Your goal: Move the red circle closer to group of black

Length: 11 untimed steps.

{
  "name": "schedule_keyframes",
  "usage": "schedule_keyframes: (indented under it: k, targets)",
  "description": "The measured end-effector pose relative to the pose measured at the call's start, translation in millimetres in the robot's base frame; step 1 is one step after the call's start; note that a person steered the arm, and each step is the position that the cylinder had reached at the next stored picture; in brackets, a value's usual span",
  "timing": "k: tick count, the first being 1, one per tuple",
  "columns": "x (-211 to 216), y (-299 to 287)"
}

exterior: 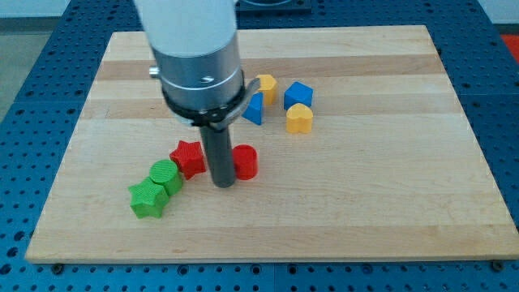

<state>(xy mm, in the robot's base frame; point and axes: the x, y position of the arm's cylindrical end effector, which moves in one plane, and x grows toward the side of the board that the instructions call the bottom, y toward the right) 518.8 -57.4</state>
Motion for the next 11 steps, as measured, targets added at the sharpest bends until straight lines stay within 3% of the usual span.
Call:
schedule_keyframes:
  k: [8,11]
  targets:
    - [-34.6,104.0]
    - [-54.2,108.0]
